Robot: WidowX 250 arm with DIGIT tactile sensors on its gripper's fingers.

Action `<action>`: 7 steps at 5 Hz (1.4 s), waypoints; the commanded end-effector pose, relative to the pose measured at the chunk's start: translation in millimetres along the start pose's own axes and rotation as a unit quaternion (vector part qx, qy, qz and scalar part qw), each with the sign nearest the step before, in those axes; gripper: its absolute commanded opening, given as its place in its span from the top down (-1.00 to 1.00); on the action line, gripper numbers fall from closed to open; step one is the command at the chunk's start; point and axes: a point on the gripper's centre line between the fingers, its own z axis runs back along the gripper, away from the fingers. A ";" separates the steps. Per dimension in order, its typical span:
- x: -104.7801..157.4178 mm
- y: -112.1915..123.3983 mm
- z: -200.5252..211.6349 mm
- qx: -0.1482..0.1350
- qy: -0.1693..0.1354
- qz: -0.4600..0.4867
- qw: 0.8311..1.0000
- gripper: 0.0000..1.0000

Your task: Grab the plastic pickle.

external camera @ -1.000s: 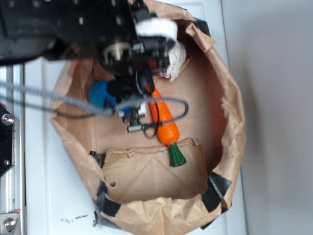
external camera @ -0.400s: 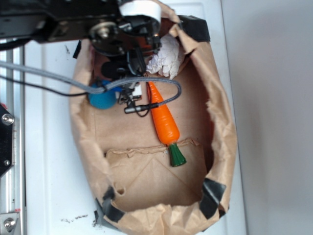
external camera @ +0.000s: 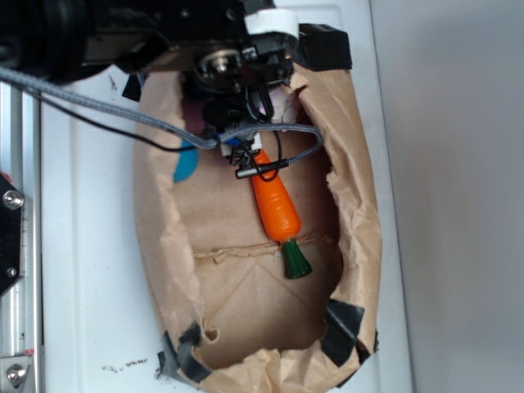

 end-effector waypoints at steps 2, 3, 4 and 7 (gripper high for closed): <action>3.9 12.0 11.6 -0.019 -0.028 -0.013 0.999 -1.00; -6.5 18.4 17.1 -0.047 -0.032 -0.029 0.998 -1.00; -10.7 23.4 4.0 -0.040 -0.020 -0.039 0.998 -1.00; 6.9 20.5 -30.2 0.015 -0.028 -0.023 0.999 -1.00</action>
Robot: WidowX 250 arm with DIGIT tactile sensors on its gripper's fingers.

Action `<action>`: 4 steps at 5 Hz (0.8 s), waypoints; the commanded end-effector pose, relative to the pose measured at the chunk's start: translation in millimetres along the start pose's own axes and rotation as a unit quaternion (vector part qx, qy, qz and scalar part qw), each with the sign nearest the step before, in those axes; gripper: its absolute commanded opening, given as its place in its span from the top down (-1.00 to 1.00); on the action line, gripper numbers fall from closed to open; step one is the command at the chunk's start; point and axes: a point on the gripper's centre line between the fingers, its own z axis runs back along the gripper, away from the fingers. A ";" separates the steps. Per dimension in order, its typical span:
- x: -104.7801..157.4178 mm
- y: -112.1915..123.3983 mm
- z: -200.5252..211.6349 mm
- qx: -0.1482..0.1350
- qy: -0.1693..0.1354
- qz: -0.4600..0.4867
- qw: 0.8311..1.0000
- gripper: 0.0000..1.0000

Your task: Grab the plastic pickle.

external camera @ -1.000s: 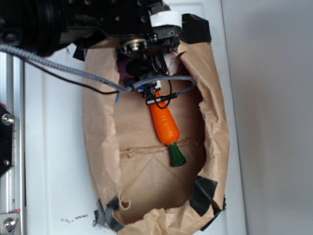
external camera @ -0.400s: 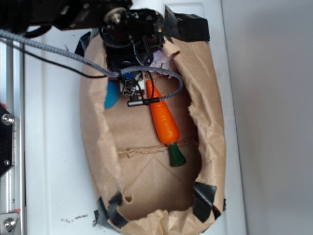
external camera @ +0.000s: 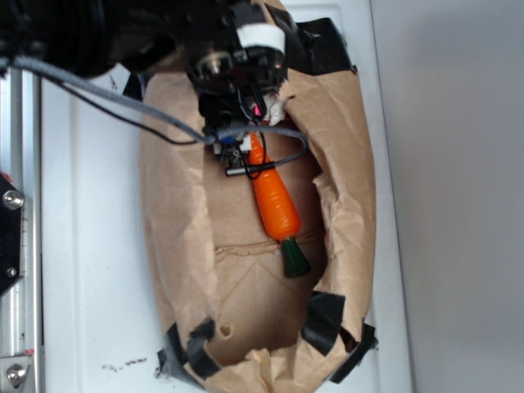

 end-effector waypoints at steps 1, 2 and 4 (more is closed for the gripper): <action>15.8 6.2 -2.0 0.022 -0.026 0.006 0.999 -1.00; 12.0 3.4 6.3 0.013 -0.039 0.012 0.999 1.00; 7.8 -3.1 23.7 0.041 -0.062 0.025 0.997 1.00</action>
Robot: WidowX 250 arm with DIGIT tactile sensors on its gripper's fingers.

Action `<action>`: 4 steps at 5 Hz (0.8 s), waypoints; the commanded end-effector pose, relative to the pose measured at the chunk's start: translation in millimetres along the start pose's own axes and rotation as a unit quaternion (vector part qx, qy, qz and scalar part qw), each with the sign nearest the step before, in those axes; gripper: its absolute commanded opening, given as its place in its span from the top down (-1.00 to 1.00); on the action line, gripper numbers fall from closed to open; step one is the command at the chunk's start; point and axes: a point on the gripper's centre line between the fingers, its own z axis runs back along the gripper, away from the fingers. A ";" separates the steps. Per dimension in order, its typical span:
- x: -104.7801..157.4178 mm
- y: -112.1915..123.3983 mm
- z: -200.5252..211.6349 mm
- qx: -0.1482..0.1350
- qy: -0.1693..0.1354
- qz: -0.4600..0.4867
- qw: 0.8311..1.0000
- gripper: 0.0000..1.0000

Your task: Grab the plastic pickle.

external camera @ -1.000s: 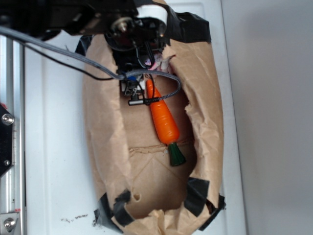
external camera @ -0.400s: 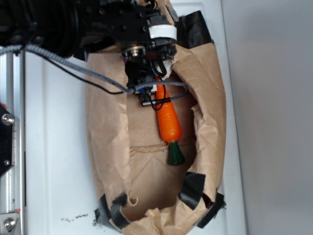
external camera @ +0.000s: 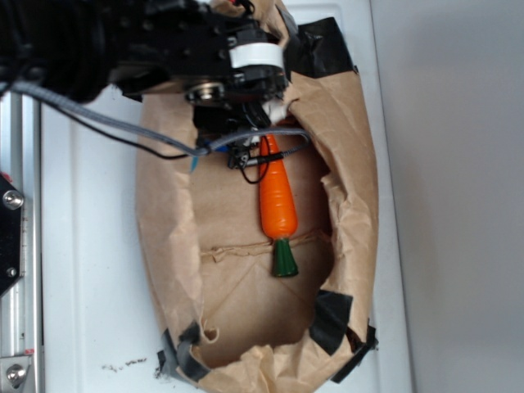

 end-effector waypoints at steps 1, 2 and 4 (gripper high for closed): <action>6.5 3.4 46.0 -0.002 -0.033 0.028 0.999 1.00; 11.1 -2.0 92.1 -0.040 -0.036 0.044 0.998 1.00; 17.5 -5.7 132.8 -0.097 -0.053 0.039 0.993 1.00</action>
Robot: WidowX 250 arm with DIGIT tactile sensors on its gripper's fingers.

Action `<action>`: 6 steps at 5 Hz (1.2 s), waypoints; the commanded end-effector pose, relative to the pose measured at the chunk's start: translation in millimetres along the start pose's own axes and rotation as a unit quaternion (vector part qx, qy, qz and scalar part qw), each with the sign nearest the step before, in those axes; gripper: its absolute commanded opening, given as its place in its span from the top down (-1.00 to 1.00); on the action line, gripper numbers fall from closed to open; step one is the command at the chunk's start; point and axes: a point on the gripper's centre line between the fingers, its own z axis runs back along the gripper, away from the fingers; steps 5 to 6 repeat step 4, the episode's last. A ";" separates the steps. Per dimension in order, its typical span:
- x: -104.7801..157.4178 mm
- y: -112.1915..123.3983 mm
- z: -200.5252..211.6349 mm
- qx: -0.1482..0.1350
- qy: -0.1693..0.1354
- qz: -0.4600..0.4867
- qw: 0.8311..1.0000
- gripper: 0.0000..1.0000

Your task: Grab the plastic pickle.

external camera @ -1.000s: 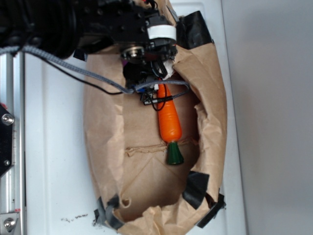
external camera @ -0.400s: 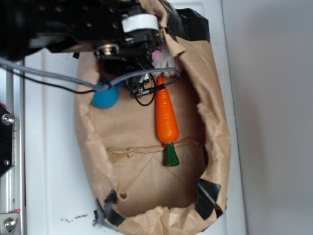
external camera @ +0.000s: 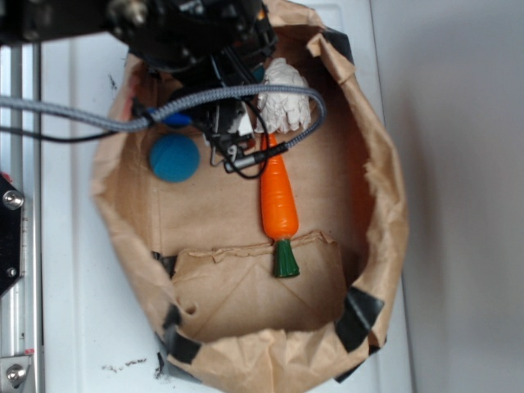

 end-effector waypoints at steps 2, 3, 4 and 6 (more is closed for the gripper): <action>15.6 -17.6 46.6 -0.023 -0.054 -0.035 0.998 1.00; 15.1 -30.4 50.7 0.004 -0.056 -0.044 0.997 1.00; 11.8 -38.4 45.0 0.033 -0.056 -0.054 0.996 1.00; 11.8 -38.4 45.0 0.033 -0.056 -0.054 0.996 1.00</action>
